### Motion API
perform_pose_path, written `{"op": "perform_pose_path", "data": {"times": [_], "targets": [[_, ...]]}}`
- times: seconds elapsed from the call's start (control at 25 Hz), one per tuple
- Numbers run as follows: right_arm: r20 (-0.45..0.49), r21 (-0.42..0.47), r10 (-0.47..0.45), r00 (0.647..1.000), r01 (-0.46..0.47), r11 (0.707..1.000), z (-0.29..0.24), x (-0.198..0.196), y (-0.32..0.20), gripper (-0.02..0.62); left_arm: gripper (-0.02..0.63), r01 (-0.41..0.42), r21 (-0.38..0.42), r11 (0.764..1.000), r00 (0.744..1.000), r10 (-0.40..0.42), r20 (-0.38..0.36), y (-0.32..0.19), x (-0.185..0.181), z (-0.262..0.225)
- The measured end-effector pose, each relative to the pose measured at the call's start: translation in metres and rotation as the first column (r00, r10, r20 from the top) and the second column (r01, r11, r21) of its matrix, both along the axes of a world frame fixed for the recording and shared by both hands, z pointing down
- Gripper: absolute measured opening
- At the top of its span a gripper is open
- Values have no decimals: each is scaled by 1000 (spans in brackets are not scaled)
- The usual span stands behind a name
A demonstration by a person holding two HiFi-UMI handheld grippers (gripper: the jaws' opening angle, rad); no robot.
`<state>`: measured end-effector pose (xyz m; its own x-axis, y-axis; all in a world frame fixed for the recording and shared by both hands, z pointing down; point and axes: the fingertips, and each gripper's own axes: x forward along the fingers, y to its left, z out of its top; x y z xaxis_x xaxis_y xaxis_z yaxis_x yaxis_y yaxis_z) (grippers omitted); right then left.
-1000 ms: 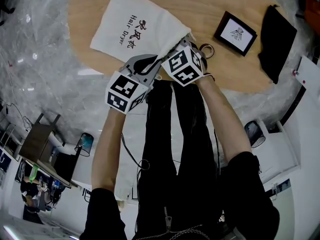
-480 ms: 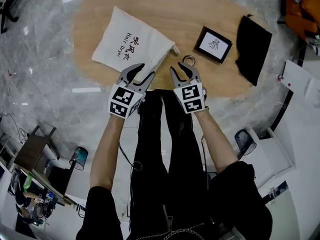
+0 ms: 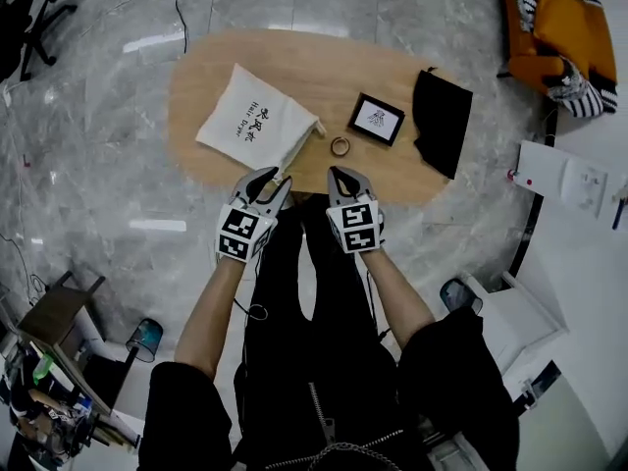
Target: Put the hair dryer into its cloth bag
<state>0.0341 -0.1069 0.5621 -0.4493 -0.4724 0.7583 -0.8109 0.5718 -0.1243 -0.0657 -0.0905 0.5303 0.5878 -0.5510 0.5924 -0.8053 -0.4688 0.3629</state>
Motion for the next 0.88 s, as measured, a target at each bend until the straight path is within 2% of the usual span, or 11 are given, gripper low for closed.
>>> {"op": "perform_pose_path", "data": {"times": [0.2, 0.28, 0.52, 0.64, 0.88], "targets": [[79, 47, 57, 995, -61, 997, -81, -12, 0, 11, 47, 45, 65, 997, 998, -48, 42, 3, -10, -62], [120, 81, 78, 990, -88, 993, -116, -17, -1, 11, 33, 61, 93, 994, 997, -66, 51, 2, -12, -84], [210, 155, 98, 973, -132, 979, -191, -37, 27, 11, 26, 87, 162, 983, 995, -95, 43, 15, -18, -150], [236, 199, 96, 967, -145, 969, -220, -40, 34, 11, 26, 99, 207, 973, 995, -104, 13, 17, -16, -185], [273, 268, 100, 957, -176, 947, -257, -45, 56, 11, 26, 114, 269, 956, 993, -117, -6, 43, -25, -218]]}}
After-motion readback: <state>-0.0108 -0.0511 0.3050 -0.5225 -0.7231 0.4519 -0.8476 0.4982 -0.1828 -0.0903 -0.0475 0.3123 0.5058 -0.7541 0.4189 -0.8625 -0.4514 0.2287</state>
